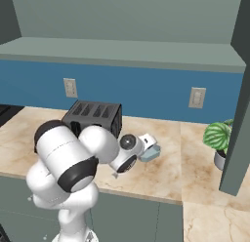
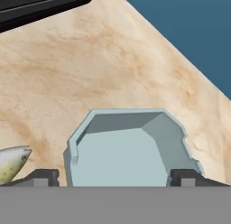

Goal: Retrieve the tupperware from the cabinet, then place the raw meat into the tupperware to avoid contamination.

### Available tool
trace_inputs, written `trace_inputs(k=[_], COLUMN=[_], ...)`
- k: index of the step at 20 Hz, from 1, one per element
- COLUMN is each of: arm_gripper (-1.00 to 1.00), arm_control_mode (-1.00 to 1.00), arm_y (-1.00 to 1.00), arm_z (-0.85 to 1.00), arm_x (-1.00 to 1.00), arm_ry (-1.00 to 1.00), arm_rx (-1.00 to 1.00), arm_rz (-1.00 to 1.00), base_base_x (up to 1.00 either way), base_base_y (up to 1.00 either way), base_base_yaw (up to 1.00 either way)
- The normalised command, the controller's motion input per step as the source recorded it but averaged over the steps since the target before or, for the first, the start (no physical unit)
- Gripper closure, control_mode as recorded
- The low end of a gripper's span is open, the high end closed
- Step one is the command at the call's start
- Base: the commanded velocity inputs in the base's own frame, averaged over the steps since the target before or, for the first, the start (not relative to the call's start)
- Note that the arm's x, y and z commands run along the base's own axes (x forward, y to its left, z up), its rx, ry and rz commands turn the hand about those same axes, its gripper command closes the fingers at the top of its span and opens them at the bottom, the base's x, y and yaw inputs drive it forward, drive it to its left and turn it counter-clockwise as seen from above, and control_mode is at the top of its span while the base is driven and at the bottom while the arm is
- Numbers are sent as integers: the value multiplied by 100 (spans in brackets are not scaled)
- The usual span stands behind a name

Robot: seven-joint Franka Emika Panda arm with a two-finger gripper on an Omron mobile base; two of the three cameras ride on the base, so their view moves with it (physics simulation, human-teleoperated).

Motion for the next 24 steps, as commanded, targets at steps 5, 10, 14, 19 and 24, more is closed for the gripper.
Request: trace_inputs(k=[5, 10, 14, 19, 24], arm_gripper=[-100, -100, -100, -100, -100], arm_control_mode=[-100, -100, -100, -100, -100], arm_y=[10, 20, 24, 17, 7], arm_z=[29, 39, 56, 59, 32], arm_x=[-21, -14, -8, -11, -22], arm_ry=[0, 0, -4, -4, 0], arm_rx=[0, 0, 0, 0, 1], arm_rz=[-10, -10, -11, -10, -4], base_base_x=[0, 0, 0, 0, 0], base_base_y=[0, 0, 0, 0, 0], base_base_yaw=[0, 0, 0, 0, 0])
